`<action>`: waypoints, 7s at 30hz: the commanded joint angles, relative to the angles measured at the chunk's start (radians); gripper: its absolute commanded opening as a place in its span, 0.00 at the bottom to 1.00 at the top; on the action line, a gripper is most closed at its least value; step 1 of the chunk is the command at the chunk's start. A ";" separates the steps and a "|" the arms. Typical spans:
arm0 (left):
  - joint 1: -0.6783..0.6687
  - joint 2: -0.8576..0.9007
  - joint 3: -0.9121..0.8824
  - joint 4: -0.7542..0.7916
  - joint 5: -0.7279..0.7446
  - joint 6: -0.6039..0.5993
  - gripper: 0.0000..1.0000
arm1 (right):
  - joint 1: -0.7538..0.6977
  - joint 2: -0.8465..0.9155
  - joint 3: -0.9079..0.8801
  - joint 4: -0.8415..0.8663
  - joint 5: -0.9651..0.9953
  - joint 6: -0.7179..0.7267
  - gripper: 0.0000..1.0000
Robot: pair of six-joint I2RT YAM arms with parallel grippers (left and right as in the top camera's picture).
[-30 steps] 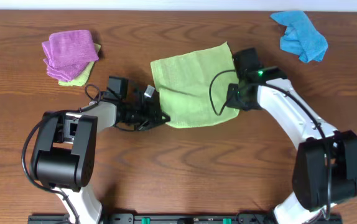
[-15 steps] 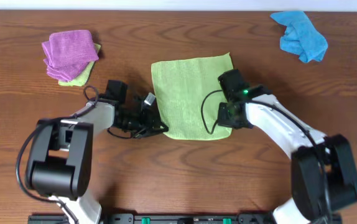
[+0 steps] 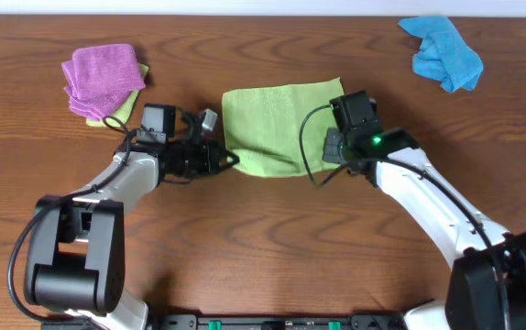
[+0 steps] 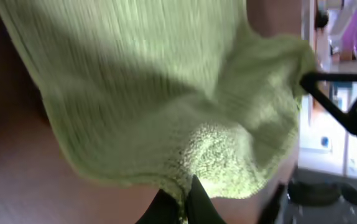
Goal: Fold the cloth
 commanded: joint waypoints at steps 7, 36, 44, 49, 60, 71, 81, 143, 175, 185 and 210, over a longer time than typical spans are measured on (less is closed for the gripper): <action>0.003 0.000 0.003 0.200 -0.231 -0.144 0.06 | -0.051 0.045 0.001 0.231 0.036 -0.110 0.01; -0.057 0.245 0.071 0.599 -0.407 -0.266 0.06 | -0.088 0.281 0.002 0.597 0.032 -0.171 0.01; -0.057 0.292 0.121 0.607 -0.417 -0.250 0.06 | -0.094 0.326 0.002 0.670 0.032 -0.186 0.01; -0.057 0.293 0.123 0.606 -0.460 -0.239 0.06 | -0.110 0.365 0.003 0.724 0.032 -0.186 0.01; -0.059 0.302 0.123 0.603 -0.494 -0.206 0.06 | -0.119 0.406 0.006 0.777 0.032 -0.191 0.01; -0.063 0.351 0.126 0.623 -0.490 -0.207 0.06 | -0.121 0.464 0.008 0.857 0.036 -0.239 0.01; -0.063 0.357 0.127 0.621 -0.491 -0.195 0.06 | -0.132 0.500 0.009 0.948 0.046 -0.257 0.01; -0.063 0.247 0.265 0.305 -0.541 -0.215 0.59 | -0.171 0.136 0.009 0.526 -0.036 -0.177 0.49; -0.175 0.343 0.397 0.073 -0.644 -0.026 0.28 | -0.209 0.212 0.009 0.370 -0.116 0.164 0.64; -0.176 0.357 0.397 0.050 -0.698 0.023 0.17 | -0.211 0.290 0.009 0.418 -0.194 0.258 0.69; -0.177 0.357 0.397 0.013 -0.700 0.023 0.11 | -0.211 0.500 0.009 0.752 -0.233 0.421 0.42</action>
